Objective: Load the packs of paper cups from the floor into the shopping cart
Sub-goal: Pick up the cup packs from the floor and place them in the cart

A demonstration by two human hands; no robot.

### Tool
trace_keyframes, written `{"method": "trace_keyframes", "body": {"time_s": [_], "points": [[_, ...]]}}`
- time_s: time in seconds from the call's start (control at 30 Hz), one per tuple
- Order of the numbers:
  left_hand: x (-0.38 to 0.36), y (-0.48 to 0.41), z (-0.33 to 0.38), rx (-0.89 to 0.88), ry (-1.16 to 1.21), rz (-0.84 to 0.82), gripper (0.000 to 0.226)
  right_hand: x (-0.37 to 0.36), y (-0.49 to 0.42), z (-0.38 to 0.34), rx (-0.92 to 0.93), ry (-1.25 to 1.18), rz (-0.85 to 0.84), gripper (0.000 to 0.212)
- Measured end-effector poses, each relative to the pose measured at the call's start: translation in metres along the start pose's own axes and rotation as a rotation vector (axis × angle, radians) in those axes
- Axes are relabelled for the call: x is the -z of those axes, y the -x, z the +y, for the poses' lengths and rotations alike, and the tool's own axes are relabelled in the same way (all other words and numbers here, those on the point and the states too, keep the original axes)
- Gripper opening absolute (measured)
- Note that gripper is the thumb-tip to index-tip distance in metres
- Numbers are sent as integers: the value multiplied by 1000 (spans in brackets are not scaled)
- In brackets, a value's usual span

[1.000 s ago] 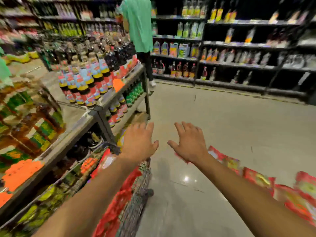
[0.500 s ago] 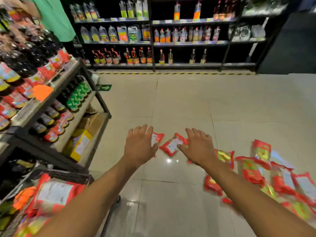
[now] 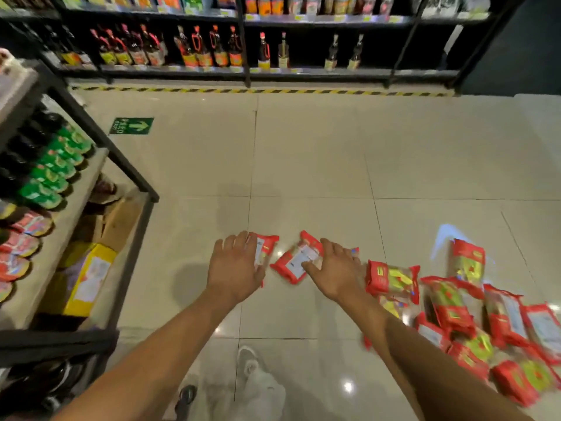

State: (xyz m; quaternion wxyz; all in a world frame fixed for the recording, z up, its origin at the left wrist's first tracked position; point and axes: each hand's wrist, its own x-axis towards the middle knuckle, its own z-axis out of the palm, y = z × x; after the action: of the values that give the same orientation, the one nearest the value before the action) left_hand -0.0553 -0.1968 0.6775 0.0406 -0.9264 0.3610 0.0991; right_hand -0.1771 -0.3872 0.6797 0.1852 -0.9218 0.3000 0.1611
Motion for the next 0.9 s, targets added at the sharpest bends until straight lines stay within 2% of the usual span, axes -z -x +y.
{"method": "trace_keyframes", "body": {"time_s": [0.2,0.33,0.43,0.53,0.6,0.67,0.8,0.83,0.9], "points": [[-123,-121,-32,-5,-2,-98,70,-97,-131,19,-103,38,-116,80],[-243,-187,-46,31,5,-170,67,-198,-228,51,-161,-42,-182,81],[-336,-243,-54,78,3,-220,75,-284,-306,80,-167,-38,-223,85],[-434,-297,-59,90,-71,-301,80,-373,-375,116,-259,-176,-292,95],[-490,-329,-64,126,-37,-339,82,-429,-415,144,-360,-339,-290,104],[-541,-356,-71,248,132,-377,87,-473,-444,166,-497,-538,-258,105],[-635,-385,-108,591,713,-409,95,-542,-477,199,-707,-840,-157,85],[-650,-388,-117,636,852,-418,92,-553,-483,204,-705,-895,-130,77],[-665,-393,-128,650,998,-467,65,-565,-491,208,-678,-1004,-97,43]]}}
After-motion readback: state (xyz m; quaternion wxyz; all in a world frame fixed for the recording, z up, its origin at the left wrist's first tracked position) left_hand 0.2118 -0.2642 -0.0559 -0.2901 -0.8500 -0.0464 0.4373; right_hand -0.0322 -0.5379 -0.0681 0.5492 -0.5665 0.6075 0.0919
